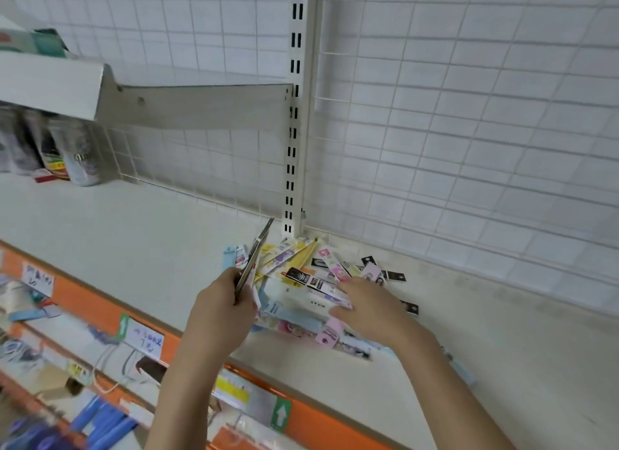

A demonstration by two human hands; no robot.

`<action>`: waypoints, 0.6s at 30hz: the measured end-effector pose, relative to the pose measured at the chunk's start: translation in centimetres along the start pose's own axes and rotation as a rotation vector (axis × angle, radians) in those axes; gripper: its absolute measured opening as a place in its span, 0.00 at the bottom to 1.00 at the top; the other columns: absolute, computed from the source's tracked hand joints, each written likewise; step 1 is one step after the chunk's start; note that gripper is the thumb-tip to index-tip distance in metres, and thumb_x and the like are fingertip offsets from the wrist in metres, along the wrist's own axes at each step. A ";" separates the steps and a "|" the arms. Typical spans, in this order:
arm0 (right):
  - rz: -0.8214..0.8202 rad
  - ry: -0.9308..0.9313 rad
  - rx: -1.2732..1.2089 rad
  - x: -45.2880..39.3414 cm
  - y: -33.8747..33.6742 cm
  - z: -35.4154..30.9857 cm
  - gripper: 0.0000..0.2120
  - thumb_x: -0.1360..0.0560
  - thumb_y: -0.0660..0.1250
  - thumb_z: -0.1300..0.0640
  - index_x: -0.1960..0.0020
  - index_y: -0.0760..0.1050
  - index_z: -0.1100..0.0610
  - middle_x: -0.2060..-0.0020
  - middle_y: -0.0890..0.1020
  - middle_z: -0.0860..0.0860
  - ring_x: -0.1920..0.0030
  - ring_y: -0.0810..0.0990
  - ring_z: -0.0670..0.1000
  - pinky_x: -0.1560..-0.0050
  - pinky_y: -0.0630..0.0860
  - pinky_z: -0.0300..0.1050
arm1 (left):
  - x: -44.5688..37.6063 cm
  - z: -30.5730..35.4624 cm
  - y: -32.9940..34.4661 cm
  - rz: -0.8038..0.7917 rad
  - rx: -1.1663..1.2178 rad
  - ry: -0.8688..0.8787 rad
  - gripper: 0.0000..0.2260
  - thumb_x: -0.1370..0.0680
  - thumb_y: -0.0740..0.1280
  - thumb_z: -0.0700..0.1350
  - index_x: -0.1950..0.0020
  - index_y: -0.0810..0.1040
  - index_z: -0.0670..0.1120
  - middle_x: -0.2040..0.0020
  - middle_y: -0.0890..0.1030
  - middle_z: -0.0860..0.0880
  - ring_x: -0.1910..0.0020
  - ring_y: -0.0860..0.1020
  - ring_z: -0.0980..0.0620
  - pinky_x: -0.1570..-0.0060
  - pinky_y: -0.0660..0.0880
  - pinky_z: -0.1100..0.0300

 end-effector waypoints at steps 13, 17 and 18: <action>0.245 0.181 -0.056 1.3 -3.0 2.7 0.19 0.25 0.61 0.38 0.43 0.66 0.51 0.59 0.76 0.46 0.58 0.75 0.51 0.62 0.68 0.44 | -0.8 0.4 1.1 -0.011 -0.041 0.037 0.12 0.21 0.58 0.44 0.65 0.67 0.47 0.70 0.73 0.49 0.70 0.70 0.50 0.72 0.63 0.60; 0.056 0.112 0.052 0.6 -2.1 2.6 0.11 0.23 0.62 0.49 0.41 0.72 0.44 0.54 0.78 0.47 0.52 0.77 0.53 0.60 0.68 0.43 | -0.9 -0.1 0.8 -0.019 -0.046 0.012 0.11 0.21 0.59 0.46 0.62 0.70 0.43 0.69 0.73 0.47 0.70 0.70 0.49 0.71 0.65 0.59; -0.012 0.098 0.049 0.5 -1.8 2.6 0.12 0.24 0.62 0.53 0.43 0.73 0.40 0.52 0.79 0.47 0.50 0.77 0.53 0.60 0.69 0.42 | -1.0 -0.3 0.6 -0.017 -0.053 0.000 0.12 0.21 0.59 0.46 0.63 0.70 0.44 0.70 0.73 0.47 0.70 0.70 0.49 0.71 0.65 0.59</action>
Point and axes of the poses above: each hand's wrist, its own x-axis away from the middle knuckle, its own y-axis out of the palm, z = x × y, the point moved 1 cm from there along -x, towards the middle knuckle
